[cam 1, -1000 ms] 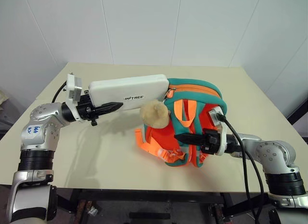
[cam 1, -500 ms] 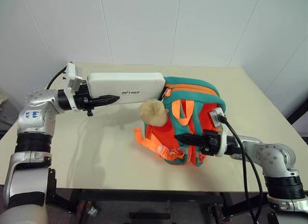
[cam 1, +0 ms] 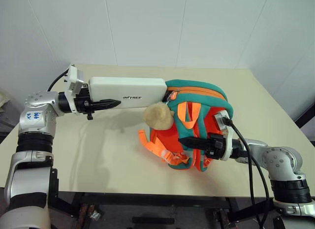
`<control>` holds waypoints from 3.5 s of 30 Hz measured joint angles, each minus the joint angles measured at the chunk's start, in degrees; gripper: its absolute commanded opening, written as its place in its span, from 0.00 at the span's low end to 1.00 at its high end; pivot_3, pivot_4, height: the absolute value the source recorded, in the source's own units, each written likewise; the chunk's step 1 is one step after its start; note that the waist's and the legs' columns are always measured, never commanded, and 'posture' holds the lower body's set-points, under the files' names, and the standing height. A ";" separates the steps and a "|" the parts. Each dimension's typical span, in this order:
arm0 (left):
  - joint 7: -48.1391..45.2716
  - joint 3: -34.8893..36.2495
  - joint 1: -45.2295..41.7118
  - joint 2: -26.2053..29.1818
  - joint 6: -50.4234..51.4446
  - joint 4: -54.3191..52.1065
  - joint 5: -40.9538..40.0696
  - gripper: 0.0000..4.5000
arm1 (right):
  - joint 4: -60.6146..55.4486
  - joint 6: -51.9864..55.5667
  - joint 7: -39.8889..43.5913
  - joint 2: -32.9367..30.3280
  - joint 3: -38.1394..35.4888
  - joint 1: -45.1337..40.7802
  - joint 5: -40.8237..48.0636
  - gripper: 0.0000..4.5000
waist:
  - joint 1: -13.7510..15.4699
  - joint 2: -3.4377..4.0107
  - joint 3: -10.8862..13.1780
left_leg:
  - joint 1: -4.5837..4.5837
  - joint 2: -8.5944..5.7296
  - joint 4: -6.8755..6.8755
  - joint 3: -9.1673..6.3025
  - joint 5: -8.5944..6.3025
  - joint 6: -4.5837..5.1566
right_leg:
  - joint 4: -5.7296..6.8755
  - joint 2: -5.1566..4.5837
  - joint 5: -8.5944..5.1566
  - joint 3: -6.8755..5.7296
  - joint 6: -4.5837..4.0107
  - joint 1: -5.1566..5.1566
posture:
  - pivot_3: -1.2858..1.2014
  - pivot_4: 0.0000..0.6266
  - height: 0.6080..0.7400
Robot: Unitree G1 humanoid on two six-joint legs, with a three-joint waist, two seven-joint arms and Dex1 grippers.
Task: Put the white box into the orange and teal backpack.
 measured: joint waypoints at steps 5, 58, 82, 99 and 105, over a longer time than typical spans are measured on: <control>-1.54 -2.26 -2.85 -3.21 0.30 0.07 1.87 0.30 | 0.16 1.40 0.23 -0.01 -0.98 -1.77 1.67 0.01 | 0.33 0.00 0.00 | -0.11 -0.01 0.20 0.00 -0.11 0.12 | -0.02 -0.01 0.01 0.00 0.01 0.02 | 0.52 0.24 1.00; -5.89 -8.72 -8.23 -4.51 5.94 -0.38 9.30 1.00 | -2.71 1.08 -5.24 4.99 -1.98 -2.11 5.32 0.01 | -1.40 0.16 0.12 | -0.20 0.02 0.28 0.00 -0.19 0.17 | 0.23 0.04 -0.11 0.06 0.16 -0.17 | 0.52 0.24 1.00; -1.73 -5.30 -1.14 -10.16 15.15 -25.30 -5.96 1.00 | -0.55 1.08 -4.63 5.13 -1.75 -3.17 4.19 0.01 | -1.39 0.16 0.11 | -0.13 0.02 0.54 0.00 -0.20 0.20 | 0.28 0.06 -0.05 0.15 0.18 -0.01 | 0.52 0.24 1.00; -2.18 -5.82 -1.59 -11.76 15.77 -24.91 -5.87 0.36 | -0.94 1.06 -5.63 5.25 -1.92 -2.06 4.24 0.01 | -1.58 0.17 0.11 | -0.12 0.02 0.52 0.00 -0.21 0.22 | 0.28 0.08 -0.04 0.19 0.20 -0.02 | 0.52 0.24 1.00; -2.54 -3.67 -2.81 -6.05 15.79 -20.59 -5.82 0.34 | -0.94 1.00 -5.63 5.58 -1.90 -2.09 4.23 0.01 | -1.70 0.17 0.11 | -0.11 0.02 0.50 0.01 -0.21 0.22 | 0.27 0.09 -0.04 0.19 0.20 -0.03 | 0.52 0.24 1.00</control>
